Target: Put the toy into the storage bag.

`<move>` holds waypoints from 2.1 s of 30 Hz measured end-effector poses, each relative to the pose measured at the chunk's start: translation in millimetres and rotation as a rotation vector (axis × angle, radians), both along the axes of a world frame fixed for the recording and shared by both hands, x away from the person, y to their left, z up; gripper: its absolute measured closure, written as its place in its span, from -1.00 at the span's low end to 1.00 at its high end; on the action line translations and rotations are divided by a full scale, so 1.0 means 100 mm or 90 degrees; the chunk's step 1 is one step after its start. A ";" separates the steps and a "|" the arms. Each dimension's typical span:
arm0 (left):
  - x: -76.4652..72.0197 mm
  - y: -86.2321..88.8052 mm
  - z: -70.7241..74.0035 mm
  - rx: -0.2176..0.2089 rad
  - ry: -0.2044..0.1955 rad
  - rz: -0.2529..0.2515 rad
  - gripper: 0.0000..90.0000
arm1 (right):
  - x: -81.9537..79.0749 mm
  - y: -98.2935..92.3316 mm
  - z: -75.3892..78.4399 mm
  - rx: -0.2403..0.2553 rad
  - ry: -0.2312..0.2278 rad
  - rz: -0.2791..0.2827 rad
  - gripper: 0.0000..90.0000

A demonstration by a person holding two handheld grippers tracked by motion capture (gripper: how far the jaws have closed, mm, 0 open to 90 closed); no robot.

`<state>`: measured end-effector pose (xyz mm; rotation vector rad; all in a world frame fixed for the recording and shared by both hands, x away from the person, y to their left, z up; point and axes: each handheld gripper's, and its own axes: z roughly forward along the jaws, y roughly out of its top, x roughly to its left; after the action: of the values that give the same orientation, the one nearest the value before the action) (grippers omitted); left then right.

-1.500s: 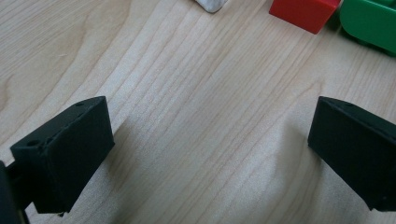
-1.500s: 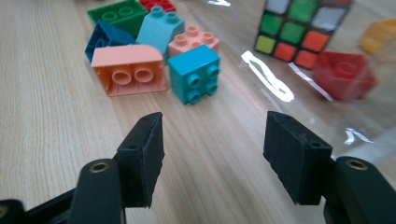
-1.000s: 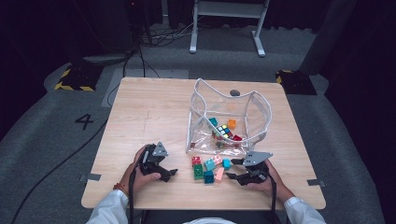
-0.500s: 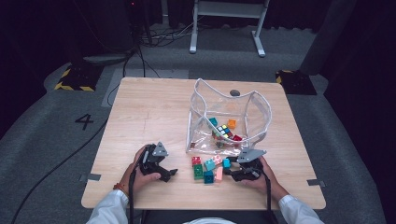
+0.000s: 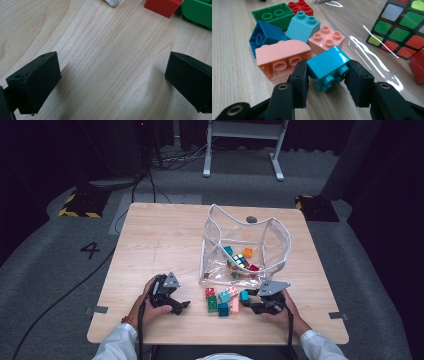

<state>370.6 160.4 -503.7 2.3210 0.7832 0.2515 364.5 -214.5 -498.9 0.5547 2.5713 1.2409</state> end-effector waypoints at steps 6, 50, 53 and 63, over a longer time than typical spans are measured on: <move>0.00 0.00 0.00 0.001 0.000 0.000 -0.99 | -0.04 -0.13 0.08 0.001 0.002 -0.018 0.22; 0.00 0.00 0.00 0.000 0.000 0.000 -0.99 | 0.25 -1.41 1.14 0.090 -0.094 -0.176 0.22; 0.00 0.00 0.00 0.000 0.000 0.000 -0.99 | 0.30 -1.42 1.24 0.097 -0.096 -0.181 0.22; 0.00 0.00 0.00 0.000 0.000 0.000 -0.99 | 0.48 -1.39 1.59 0.113 -0.126 -0.190 0.22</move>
<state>370.6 160.4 -503.7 2.3205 0.7834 0.2513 412.6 -353.6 -339.4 0.7754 2.1373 1.3479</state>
